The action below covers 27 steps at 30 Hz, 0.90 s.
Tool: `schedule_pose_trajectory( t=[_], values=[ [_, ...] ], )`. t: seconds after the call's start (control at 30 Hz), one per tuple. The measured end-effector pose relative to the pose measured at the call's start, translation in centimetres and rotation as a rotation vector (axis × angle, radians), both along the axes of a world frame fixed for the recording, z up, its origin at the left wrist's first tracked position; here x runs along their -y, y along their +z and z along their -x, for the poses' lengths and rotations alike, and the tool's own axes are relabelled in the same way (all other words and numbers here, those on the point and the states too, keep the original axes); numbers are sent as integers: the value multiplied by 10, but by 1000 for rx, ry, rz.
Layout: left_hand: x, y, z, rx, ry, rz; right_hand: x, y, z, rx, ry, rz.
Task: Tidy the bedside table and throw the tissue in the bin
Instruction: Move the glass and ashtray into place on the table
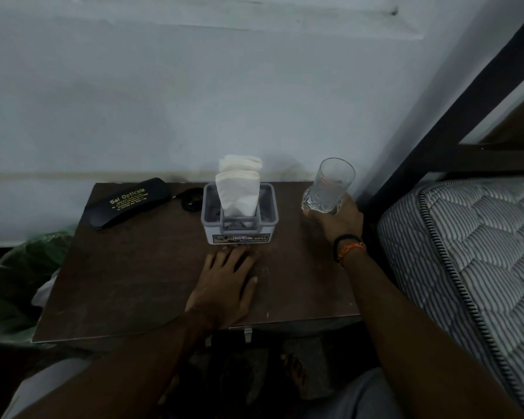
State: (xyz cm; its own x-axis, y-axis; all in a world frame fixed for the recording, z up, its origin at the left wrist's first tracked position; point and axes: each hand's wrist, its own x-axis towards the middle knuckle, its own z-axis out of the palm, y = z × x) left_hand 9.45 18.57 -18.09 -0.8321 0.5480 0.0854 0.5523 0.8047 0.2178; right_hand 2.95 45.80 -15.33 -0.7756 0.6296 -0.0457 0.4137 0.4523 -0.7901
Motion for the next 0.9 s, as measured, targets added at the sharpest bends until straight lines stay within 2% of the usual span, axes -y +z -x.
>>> schedule_pose_trajectory(
  t=[0.27,0.43,0.53,0.63,0.77,0.9],
  values=[
    [-2,-1,1,-13,-4,-15,9,4,-10,-18,-55,20],
    [-1,0,-1,-29,9,-42,33,31,-34,-59,-123,-77],
    [-2,1,-2,-11,6,-55,43,40,-48,30,-59,74],
    [-2,0,-2,28,11,-91,61,44,-55,76,111,234],
    [10,2,-8,68,75,-351,92,46,-57,73,222,288],
    [22,19,-11,13,405,-623,109,44,-59,82,233,267]
  ],
)
